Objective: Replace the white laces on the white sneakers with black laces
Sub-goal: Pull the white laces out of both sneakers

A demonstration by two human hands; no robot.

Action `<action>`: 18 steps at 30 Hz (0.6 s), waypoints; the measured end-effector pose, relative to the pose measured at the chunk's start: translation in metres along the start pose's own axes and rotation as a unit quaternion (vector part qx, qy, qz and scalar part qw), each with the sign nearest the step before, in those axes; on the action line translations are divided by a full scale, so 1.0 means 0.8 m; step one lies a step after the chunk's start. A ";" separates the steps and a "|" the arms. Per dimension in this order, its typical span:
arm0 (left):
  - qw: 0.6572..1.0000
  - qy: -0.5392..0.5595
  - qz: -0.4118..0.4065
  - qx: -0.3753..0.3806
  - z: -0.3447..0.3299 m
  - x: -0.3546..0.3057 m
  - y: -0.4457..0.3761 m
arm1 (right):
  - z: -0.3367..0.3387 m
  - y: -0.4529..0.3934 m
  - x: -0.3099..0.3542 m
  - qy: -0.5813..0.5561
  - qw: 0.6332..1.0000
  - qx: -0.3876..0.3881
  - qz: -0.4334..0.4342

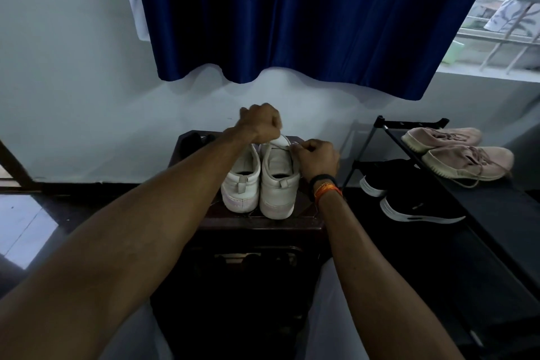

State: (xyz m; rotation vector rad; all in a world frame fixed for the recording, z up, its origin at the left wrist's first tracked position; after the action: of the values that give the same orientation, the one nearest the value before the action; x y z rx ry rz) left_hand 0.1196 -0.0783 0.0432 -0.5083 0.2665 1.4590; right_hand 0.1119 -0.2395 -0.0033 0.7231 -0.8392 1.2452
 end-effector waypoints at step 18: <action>0.991 -0.131 0.027 0.011 -0.028 -0.012 -0.009 | 0.000 0.007 0.003 0.028 0.999 -0.027 -0.008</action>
State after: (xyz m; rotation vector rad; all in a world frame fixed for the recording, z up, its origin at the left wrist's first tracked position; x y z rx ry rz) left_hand 0.1286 -0.0974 0.0297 -0.2895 0.0879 1.5560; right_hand 0.1066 -0.2371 -0.0016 0.6477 -0.8176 1.2184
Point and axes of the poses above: each hand's wrist, its own y-axis away from the middle knuckle, its own z-axis out of the back of the hand, x = y × z, the point moved 3 cm from there along -y, towards the middle knuckle, and after that the axes turned 10 degrees about -z, right-handed, at the moved point
